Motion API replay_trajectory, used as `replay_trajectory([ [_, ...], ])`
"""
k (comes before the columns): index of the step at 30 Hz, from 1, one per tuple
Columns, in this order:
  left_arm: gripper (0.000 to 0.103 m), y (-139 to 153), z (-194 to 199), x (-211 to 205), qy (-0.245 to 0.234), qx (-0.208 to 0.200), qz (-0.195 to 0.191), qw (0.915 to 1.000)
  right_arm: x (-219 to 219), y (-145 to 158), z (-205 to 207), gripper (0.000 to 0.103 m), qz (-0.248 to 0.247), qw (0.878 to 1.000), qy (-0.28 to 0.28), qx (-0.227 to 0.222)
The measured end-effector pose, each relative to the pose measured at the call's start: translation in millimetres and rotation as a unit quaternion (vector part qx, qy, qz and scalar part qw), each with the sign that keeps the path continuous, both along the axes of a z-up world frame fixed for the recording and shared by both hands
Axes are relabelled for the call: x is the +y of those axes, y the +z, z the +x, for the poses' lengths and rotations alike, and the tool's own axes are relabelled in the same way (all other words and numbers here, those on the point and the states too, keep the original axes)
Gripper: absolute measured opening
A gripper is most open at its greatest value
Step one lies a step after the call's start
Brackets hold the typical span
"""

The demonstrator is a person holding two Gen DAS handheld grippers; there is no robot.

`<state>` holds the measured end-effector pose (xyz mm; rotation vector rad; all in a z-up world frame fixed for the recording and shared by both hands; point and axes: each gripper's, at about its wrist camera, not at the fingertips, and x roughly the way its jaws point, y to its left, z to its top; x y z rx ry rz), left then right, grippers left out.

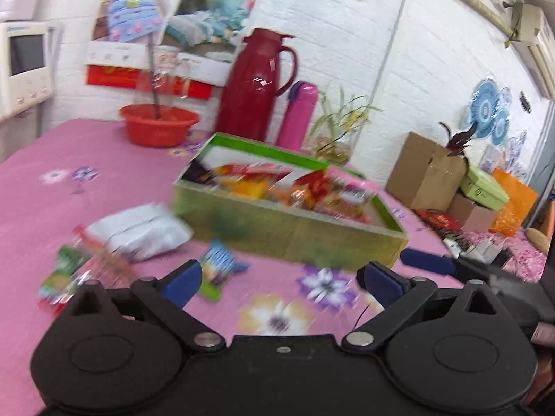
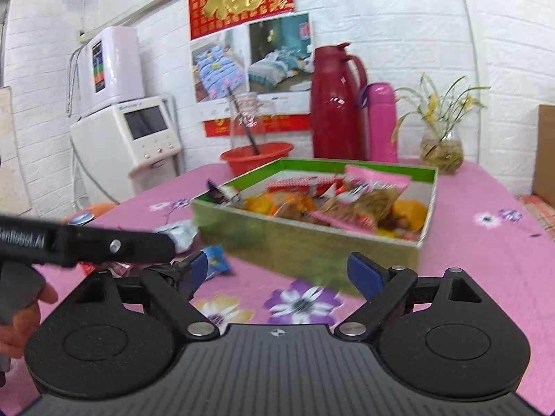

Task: Organize snacks
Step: 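Reach the left gripper to the red-and-clear candy bag and close on it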

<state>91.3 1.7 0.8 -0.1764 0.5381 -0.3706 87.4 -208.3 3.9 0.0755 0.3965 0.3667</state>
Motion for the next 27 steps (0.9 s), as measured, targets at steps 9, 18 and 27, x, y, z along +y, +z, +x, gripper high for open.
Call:
replay_trajectory([
  [9,0.103,-18.8,-27.6,67.0,0.064,0.03,-0.01,0.9974,43.1,-12.4,-10.5,0.103,-0.015,0.998,0.052,0.016],
  [18,0.103,-17.5,-20.4,98.4,0.071,0.032,-0.02,0.9968,83.2,-14.5,-1.1,0.103,-0.007,0.995,0.093,0.034],
  [27,0.076,-12.8,20.2,112.1,0.04,0.041,-0.013,0.9983,111.1,-22.6,7.7,0.103,-0.028,0.993,0.091,0.076],
])
